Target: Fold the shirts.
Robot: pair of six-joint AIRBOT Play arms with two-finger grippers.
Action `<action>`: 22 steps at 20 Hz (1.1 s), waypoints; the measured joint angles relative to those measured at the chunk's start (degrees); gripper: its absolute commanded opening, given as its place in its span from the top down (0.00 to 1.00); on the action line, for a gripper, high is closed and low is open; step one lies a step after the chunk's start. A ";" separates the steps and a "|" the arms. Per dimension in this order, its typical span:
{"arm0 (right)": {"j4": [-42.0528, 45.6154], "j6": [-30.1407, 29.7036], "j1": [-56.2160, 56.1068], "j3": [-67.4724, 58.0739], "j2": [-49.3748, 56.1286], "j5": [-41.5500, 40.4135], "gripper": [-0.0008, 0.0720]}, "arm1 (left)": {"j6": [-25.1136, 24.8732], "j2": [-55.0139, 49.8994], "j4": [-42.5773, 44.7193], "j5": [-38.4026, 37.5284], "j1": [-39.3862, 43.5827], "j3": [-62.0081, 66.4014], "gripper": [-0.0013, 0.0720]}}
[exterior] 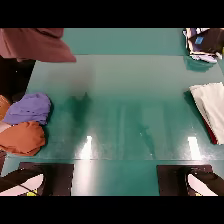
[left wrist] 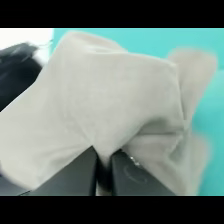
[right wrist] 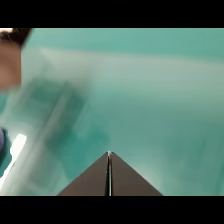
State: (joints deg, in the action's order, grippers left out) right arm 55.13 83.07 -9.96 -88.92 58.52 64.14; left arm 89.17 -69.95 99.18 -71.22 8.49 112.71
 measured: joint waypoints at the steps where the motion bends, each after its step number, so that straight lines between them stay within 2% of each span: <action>1: 0.02 0.00 0.00 -1.81 0.00 0.02 0.96 | -0.31 1.07 -0.26 -1.86 2.99 0.31 0.95; 5: 0.24 0.00 0.00 -7.23 -0.02 1.53 0.96 | 0.02 1.77 -1.40 -7.30 17.09 -3.32 0.94; 8: 0.33 -0.02 0.00 -9.86 -0.02 3.28 0.96 | 1.27 -0.61 -4.00 -8.26 28.55 -9.94 0.94; 9: 0.35 -0.02 0.00 -10.49 -0.02 3.78 0.96 | 1.44 -1.68 -5.86 -7.76 31.67 -12.28 0.75; 10: 0.39 -0.02 0.00 -10.97 -0.04 4.33 0.96 | 1.38 -2.75 -7.91 -6.36 34.67 -14.58 0.38; 11: 0.39 -0.02 0.00 -11.26 -0.11 4.68 0.96 | 1.11 -3.58 -9.42 -4.42 36.92 -16.35 0.26; 15: 0.44 -0.02 0.00 -11.89 -0.52 5.92 0.96 | 0.66 -5.46 -10.05 1.64 38.47 -20.04 0.26; 18: 0.44 -0.02 0.00 -12.02 -0.59 6.29 0.96 | 1.03 -6.78 -9.01 3.93 32.15 -21.00 0.26; 22: 0.50 -0.02 0.00 -12.04 -0.59 6.75 0.96 | -0.46 -12.41 -14.88 4.39 21.88 -21.46 0.26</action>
State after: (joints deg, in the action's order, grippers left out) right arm 55.64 83.05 -9.96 -100.97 57.93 70.89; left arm 88.71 -82.37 84.29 -66.83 30.37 91.24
